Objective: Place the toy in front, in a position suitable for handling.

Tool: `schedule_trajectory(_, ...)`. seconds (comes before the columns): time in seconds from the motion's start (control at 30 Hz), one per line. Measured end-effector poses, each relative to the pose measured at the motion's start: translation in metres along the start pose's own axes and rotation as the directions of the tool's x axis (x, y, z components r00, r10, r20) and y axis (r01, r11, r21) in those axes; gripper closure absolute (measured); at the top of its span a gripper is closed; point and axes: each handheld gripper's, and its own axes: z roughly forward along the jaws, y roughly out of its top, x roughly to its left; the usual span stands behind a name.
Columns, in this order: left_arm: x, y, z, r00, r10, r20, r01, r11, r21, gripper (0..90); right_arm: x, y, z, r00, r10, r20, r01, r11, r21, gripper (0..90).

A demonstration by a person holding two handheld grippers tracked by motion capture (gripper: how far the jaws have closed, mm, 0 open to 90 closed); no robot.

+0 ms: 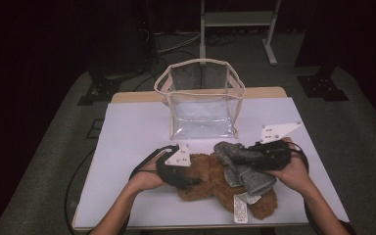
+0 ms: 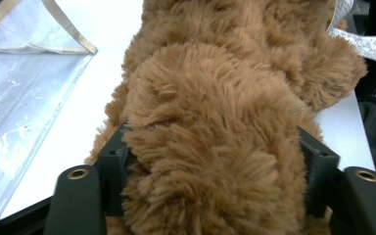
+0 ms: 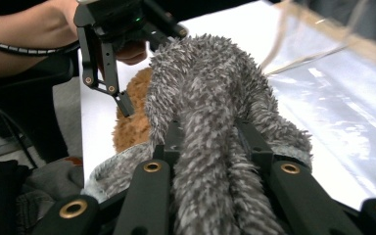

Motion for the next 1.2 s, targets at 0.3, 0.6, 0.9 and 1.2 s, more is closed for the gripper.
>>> schedule_trajectory(0.3,0.003,0.002,-0.014,0.9997,0.0,-0.025,0.001,0.9999,0.013,38.2,-0.008,-0.02,-0.062,0.9927,0.061,0.104,-0.056,0.997,-0.052,70.1)
schedule_trajectory(0.6,-0.001,-0.014,-0.041,0.9989,0.003,-0.047,0.0,0.998,0.064,38.2,-0.011,-0.016,-0.017,0.9984,0.053,0.019,-0.053,0.999,0.0,69.9)
schedule_trajectory(0.9,-0.006,-0.037,-0.072,0.9963,-0.014,-0.085,0.026,0.9902,0.137,34.7,0.001,-0.002,0.053,0.998,-0.002,-0.063,0.005,0.998,0.057,69.9)
schedule_trajectory(1.2,-0.004,-0.032,-0.069,0.997,-0.011,-0.077,0.018,0.9962,0.085,15.8,-0.003,-0.009,0.056,0.9966,0.028,-0.077,-0.025,0.999,0.041,69.5)
